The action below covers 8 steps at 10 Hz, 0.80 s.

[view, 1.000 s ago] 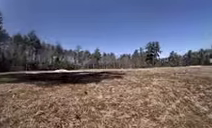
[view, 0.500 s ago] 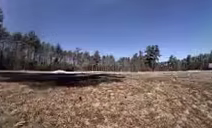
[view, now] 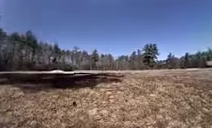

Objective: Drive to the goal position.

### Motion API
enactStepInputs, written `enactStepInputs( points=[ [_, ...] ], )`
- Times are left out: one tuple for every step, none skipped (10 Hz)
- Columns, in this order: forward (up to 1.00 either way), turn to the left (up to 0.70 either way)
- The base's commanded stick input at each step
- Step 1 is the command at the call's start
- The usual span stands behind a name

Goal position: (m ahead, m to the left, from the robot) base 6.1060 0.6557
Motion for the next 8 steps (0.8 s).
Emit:
enactStepInputs(
  points=[
    [0.70, 0.00],
    [0.70, 0.00],
    [0.70, 0.00],
    [0.70, 0.00],
    [0.70, 0.00],
    [0.70, 0.00],
    [0.70, 0.00],
    [0.70, 0.00]
  ],
)
